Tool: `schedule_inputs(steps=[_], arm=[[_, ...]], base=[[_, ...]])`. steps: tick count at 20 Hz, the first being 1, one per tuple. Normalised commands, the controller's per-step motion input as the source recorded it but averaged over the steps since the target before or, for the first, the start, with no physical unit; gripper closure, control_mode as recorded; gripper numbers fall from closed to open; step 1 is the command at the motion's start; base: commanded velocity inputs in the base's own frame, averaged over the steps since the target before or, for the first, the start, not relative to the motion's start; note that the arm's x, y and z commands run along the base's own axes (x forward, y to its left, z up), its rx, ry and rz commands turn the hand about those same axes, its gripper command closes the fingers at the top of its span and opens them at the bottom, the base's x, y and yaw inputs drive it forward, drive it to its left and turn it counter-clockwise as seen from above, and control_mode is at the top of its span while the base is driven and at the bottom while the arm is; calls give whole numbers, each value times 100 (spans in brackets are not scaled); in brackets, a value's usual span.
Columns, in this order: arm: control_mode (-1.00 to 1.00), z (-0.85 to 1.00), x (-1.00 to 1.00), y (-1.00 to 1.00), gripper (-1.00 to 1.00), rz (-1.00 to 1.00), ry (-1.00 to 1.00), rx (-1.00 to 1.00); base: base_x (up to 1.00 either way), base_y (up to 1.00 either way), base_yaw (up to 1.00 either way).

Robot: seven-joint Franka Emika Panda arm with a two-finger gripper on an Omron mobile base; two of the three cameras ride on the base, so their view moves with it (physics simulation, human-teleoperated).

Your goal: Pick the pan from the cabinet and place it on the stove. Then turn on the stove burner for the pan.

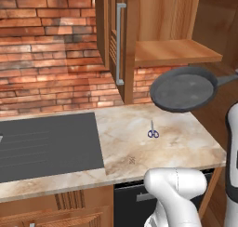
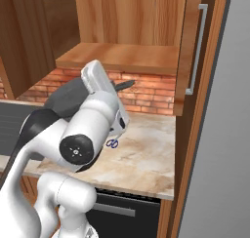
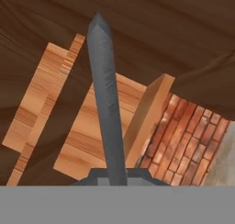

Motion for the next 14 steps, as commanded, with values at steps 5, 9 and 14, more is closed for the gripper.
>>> schedule_inputs(steps=[5,9,14], arm=[[-100,0,-1,4,100,0,1,0],[-100,0,-1,0,100,0,0,0],[-100,-24,-36,0,100,0,0,0]], base=[[0,0,0],[0,0,0],[0,0,0]])
